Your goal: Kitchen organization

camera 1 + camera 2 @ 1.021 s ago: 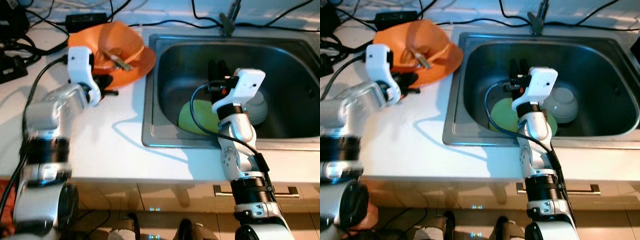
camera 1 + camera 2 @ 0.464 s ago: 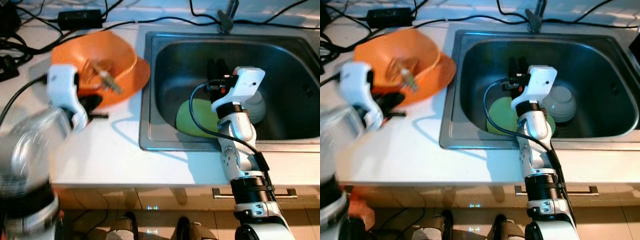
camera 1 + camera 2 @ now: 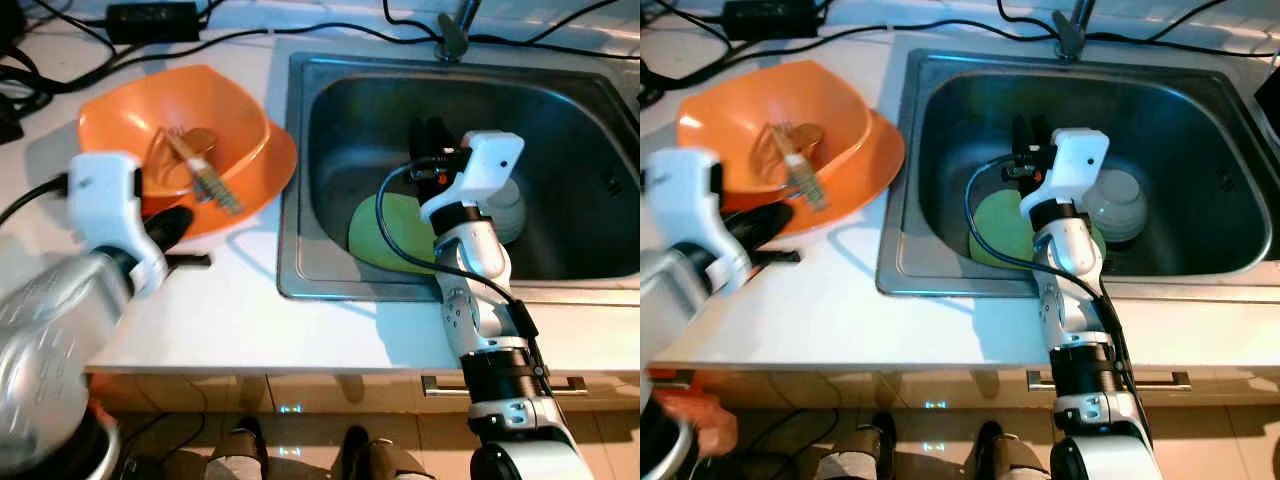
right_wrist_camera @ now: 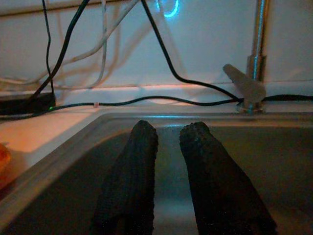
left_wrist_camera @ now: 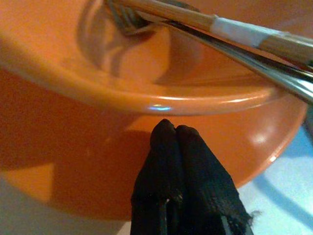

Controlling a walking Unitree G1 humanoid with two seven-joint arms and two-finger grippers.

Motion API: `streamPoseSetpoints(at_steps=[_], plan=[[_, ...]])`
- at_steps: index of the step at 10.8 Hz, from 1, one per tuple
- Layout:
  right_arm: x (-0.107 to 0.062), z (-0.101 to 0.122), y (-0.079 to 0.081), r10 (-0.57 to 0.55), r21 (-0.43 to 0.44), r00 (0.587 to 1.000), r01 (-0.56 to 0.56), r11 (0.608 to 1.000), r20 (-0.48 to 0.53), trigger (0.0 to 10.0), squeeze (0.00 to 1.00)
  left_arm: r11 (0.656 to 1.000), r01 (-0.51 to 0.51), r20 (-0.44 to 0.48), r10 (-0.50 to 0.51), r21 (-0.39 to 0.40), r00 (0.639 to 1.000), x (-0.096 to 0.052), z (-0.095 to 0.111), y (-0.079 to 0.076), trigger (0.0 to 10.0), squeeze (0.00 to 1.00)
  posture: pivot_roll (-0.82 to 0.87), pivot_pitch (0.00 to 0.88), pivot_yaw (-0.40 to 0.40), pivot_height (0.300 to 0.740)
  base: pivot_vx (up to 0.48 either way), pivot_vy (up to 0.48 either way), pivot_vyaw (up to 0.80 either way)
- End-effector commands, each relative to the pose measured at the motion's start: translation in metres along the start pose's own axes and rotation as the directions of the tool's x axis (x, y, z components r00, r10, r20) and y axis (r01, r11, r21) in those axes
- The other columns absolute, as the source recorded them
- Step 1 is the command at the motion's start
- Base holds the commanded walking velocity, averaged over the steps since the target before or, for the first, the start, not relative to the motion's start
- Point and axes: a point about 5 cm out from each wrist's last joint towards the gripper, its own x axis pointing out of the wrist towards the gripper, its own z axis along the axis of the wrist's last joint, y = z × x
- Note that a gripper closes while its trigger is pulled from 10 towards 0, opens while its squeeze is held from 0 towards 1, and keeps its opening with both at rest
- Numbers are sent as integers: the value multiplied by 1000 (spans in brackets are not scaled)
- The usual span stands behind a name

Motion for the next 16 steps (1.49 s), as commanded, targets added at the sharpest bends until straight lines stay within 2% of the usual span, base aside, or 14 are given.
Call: streamPoseSetpoints(at_steps=[1,3,4,6,7,9,12,13,14,16], plan=[[-8,-16,-6,-19,29,998,21,999,-67,10000,0,998,-67,-60,67,-9,996,-6,-13,7,10000,0,289,280,-60,740,0,0,0],[-4,-16,-5,-8,34,998,10,999,-66,10000,0,995,-96,-6,96,15,995,-18,-11,6,10000,0,313,281,-73,740,0,0,0],[-3,-16,-5,-5,36,998,8,999,-67,10000,0,995,-97,5,97,16,995,-19,-10,6,10000,0,321,280,-76,740,0,0,0],[-1,-17,-2,-1,42,998,4,999,-63,10000,0,996,-61,164,49,69,985,-19,31,-2,10000,0,317,259,-72,740,0,0,0],[-1,-16,-3,-5,42,998,7,999,-60,10000,0,992,-37,175,16,118,984,-20,40,-2,10000,0,316,254,-68,740,0,0,0],[0,-16,-5,-10,41,998,12,999,-55,10000,0,973,30,139,-63,228,988,-24,44,-2,10000,0,318,250,-64,740,0,0,0],[1,-17,2,5,56,999,-2,998,-51,10000,0,957,79,97,-110,278,989,-25,43,-3,10000,0,322,248,-65,740,0,0,0],[1,-17,3,7,57,999,-4,998,-52,10000,0,956,84,119,-121,282,985,-27,50,-2,10000,0,322,247,-65,740,0,0,0],[1,-18,3,9,60,999,-6,998,-52,10000,0,957,82,238,-151,278,960,-36,79,1,10000,0,322,241,-66,740,0,0,0],[2,-19,4,12,62,999,-9,998,-53,10000,0,947,44,277,-137,319,951,-46,95,8,10000,0,327,233,-66,740,0,0,0]])
